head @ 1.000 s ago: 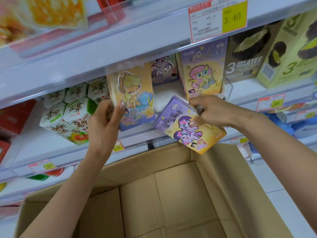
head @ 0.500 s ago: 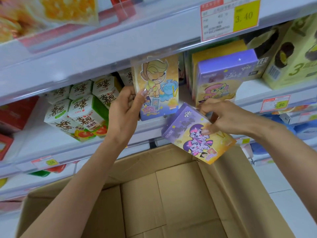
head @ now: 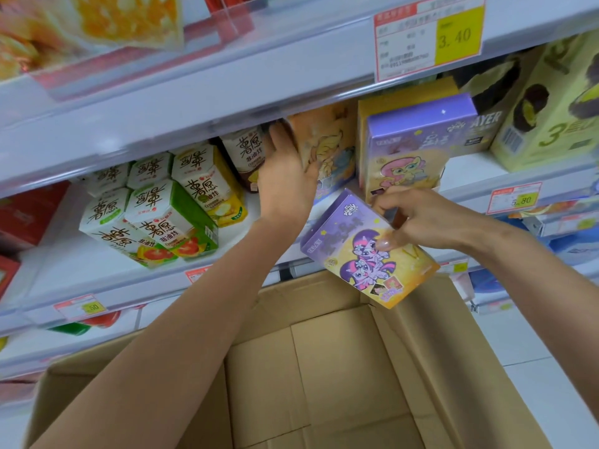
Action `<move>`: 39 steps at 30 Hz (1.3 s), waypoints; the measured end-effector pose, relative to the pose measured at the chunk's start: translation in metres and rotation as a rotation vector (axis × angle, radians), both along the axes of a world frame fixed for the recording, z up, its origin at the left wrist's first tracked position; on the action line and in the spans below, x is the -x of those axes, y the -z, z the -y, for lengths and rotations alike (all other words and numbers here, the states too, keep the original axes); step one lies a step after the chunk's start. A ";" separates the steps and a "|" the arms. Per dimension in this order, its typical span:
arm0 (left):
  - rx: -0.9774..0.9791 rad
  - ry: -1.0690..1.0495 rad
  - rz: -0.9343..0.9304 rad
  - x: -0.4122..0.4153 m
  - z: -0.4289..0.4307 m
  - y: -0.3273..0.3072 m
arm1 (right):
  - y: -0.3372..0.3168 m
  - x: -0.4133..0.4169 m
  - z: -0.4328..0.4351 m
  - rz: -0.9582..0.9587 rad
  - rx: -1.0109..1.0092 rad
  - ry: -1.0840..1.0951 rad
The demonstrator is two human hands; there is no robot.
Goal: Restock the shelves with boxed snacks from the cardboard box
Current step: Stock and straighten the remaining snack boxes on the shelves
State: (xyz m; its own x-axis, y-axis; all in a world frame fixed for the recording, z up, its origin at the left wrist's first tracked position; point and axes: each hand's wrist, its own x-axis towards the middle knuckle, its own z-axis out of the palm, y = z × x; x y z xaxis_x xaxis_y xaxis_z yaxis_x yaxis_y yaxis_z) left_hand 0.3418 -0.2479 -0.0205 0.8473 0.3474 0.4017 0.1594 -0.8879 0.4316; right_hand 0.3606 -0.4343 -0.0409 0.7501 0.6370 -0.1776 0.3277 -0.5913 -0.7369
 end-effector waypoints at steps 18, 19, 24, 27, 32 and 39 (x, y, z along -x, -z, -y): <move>-0.606 0.445 -0.573 -0.023 -0.004 0.016 | 0.007 -0.004 0.007 -0.082 -0.082 -0.003; -0.604 0.437 -0.592 -0.023 -0.005 0.017 | 0.007 -0.004 0.007 -0.082 -0.077 -0.004; -0.745 0.214 -0.514 -0.017 0.003 0.015 | 0.004 -0.004 0.007 -0.100 -0.088 -0.011; -0.881 0.184 -0.527 -0.017 -0.005 0.018 | 0.002 -0.004 0.008 -0.121 -0.101 -0.008; -0.693 0.382 -0.431 -0.009 -0.008 0.010 | 0.001 -0.003 0.009 -0.084 -0.078 0.027; 0.732 0.456 -0.245 0.043 -0.011 -0.006 | -0.003 -0.001 0.022 -0.157 -0.358 0.133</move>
